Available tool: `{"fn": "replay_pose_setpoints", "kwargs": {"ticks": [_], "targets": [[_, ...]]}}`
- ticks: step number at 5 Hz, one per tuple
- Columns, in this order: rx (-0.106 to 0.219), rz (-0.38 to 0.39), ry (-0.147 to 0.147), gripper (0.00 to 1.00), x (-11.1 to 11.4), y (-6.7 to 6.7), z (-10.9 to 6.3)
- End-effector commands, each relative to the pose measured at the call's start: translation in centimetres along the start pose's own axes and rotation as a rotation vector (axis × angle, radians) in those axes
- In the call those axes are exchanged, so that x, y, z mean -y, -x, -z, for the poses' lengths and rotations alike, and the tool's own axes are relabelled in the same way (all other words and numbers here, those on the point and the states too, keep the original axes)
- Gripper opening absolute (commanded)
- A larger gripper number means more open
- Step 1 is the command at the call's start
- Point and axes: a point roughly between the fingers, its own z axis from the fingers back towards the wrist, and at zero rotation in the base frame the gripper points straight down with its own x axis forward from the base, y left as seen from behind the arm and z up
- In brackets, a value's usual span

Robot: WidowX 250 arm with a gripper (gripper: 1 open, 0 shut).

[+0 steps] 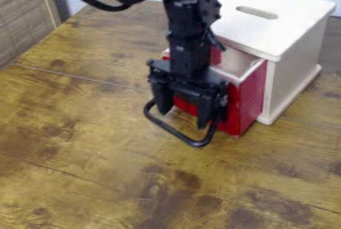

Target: Close the drawer

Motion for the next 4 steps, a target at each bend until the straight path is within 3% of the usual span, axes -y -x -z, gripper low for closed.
{"fn": "replay_pose_setpoints", "kwargs": {"ticks": [1, 3, 4], "targets": [[0.022, -0.055, 0.020, 1.00, -2.8, -2.0, 0.8], [-0.018, -0.004, 0.036, 1.00, -3.3, -3.0, 2.3], [-0.043, 0.029, 0.035, 1.00, -2.7, -2.6, 3.0]]}}
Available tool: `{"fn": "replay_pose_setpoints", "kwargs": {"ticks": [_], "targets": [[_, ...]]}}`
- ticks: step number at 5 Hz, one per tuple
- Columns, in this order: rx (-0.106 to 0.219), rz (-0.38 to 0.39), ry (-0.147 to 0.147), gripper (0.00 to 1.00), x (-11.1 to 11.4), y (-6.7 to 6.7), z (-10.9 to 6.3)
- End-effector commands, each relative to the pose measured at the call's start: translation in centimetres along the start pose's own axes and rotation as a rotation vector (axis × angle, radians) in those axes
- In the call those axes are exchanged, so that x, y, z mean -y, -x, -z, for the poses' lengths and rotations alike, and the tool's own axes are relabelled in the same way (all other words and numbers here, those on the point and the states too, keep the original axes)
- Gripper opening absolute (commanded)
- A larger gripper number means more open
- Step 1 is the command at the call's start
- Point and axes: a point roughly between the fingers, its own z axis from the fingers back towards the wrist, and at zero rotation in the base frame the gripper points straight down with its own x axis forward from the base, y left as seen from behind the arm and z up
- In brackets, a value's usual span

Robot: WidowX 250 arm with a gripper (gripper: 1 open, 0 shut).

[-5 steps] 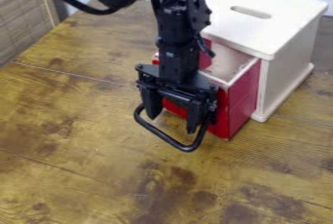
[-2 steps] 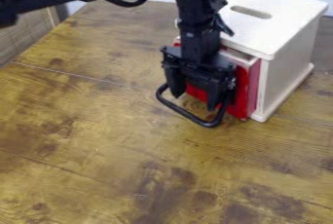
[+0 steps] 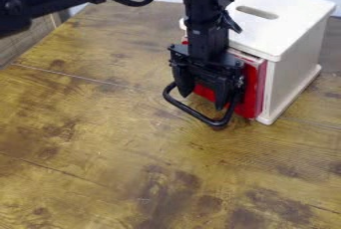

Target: Close the drawer

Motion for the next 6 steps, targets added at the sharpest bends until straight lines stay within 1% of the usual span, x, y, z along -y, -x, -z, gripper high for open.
{"fn": "replay_pose_setpoints", "kwargs": {"ticks": [1, 2, 4, 6], "targets": [[-0.088, -0.032, -0.001, 1.00, -2.4, 1.1, 3.4], [-0.114, 0.004, -0.001, 1.00, -1.7, 1.5, 4.0], [-0.163, 0.103, 0.001, 1.00, -2.9, 1.3, 4.8], [-0.195, 0.039, 0.017, 1.00, -0.2, 1.5, 4.6]]}}
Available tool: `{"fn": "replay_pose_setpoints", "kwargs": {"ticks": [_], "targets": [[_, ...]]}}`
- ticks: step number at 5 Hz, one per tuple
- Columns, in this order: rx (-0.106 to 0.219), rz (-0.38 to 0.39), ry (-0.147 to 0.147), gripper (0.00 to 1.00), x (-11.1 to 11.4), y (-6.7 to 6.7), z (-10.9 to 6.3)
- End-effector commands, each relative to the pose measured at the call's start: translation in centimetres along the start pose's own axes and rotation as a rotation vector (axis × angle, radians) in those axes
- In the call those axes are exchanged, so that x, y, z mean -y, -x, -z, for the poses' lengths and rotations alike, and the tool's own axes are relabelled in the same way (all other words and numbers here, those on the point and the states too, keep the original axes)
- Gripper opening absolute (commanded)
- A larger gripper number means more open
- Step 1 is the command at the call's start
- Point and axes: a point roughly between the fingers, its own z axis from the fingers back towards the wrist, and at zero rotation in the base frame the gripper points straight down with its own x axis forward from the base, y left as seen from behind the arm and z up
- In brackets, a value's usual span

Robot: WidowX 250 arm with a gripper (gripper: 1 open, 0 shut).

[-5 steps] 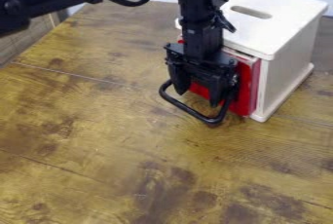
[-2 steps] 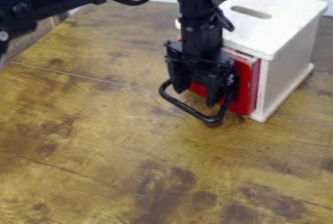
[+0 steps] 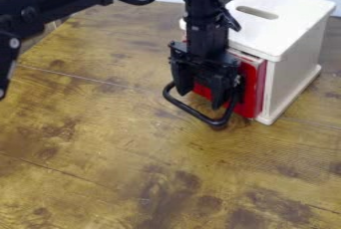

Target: Close the drawer

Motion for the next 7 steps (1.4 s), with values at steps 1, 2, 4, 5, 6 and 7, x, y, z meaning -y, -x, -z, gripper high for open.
{"fn": "replay_pose_setpoints", "kwargs": {"ticks": [1, 2, 4, 5, 6, 7], "targets": [[-0.099, -0.126, 0.013, 1.00, 0.5, 1.2, 2.9], [-0.090, -0.217, 0.018, 1.00, 1.5, 1.9, 1.3], [-0.066, -0.326, 0.026, 1.00, 2.1, 3.4, -1.4], [-0.050, -0.397, 0.040, 1.00, 2.8, 3.7, -2.5], [-0.032, -0.467, 0.050, 1.00, 3.4, 4.0, -3.7], [-0.010, -0.537, 0.062, 1.00, 4.0, 4.4, -5.0]]}}
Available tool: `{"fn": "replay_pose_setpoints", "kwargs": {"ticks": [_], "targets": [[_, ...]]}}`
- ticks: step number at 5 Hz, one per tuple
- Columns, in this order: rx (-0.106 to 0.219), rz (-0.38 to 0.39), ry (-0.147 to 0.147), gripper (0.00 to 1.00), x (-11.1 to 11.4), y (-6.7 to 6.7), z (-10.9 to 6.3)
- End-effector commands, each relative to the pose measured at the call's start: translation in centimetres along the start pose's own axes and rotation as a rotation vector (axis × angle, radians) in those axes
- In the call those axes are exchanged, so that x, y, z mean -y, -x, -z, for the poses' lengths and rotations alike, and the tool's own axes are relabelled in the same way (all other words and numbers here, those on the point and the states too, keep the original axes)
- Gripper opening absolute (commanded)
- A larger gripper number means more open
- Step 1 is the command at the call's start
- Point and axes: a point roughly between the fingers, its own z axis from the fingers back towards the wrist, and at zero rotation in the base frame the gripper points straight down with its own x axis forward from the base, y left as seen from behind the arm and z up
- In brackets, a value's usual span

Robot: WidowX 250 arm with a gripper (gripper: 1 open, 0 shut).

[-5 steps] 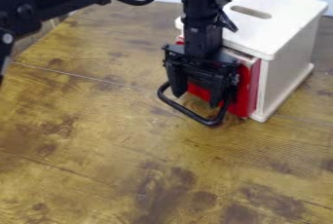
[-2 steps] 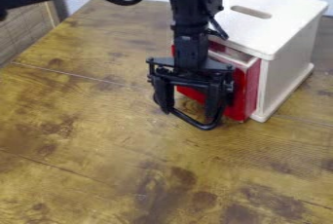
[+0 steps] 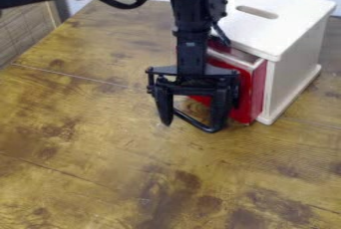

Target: Close the drawer

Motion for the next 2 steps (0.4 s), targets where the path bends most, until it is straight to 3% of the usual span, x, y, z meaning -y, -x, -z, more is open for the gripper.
{"fn": "replay_pose_setpoints", "kwargs": {"ticks": [1, 2], "targets": [[0.105, 0.025, 0.066, 1.00, 1.4, 1.7, -5.8], [0.116, 0.008, 0.076, 1.00, 1.4, 2.0, -7.3]]}}
